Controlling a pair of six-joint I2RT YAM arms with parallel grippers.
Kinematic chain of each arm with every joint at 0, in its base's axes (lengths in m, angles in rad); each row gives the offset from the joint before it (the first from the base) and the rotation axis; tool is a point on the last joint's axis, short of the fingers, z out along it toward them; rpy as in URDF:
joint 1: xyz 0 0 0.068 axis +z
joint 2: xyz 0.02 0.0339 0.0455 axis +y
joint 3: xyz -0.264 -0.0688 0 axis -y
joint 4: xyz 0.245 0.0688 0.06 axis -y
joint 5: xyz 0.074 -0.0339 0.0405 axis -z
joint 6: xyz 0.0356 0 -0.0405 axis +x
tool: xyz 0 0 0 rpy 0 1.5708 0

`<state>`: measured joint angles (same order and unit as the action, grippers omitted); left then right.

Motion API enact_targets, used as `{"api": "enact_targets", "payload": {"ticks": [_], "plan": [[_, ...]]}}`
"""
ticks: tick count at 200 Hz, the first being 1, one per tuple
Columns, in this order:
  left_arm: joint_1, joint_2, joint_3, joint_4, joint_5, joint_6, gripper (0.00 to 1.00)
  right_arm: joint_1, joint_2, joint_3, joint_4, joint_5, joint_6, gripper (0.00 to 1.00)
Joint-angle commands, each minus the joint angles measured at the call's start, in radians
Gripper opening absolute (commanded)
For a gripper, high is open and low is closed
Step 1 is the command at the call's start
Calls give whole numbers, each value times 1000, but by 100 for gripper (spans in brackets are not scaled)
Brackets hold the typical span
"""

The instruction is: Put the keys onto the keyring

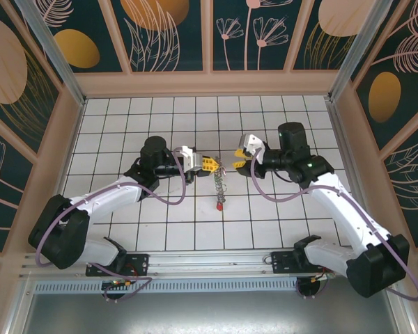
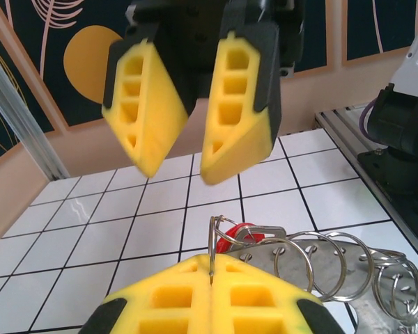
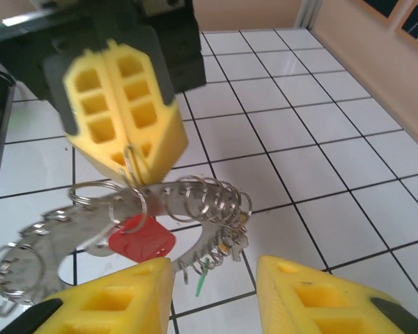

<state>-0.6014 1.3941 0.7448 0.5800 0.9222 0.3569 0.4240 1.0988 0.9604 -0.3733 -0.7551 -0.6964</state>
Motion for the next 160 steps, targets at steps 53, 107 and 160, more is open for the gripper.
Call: {"api": "enact_targets", "payload": {"ticks": [53, 107, 160], "plan": [[-2, 14, 55, 9, 56, 17, 0, 29, 53, 31, 17, -158, 70, 37], [-4, 13, 51, 12, 55, 22, 0, 29, 113, 59, -20, -224, 91, 23], [-5, 17, 51, 21, 54, 23, 0, 32, 119, 66, -34, -242, 103, 24]]}}
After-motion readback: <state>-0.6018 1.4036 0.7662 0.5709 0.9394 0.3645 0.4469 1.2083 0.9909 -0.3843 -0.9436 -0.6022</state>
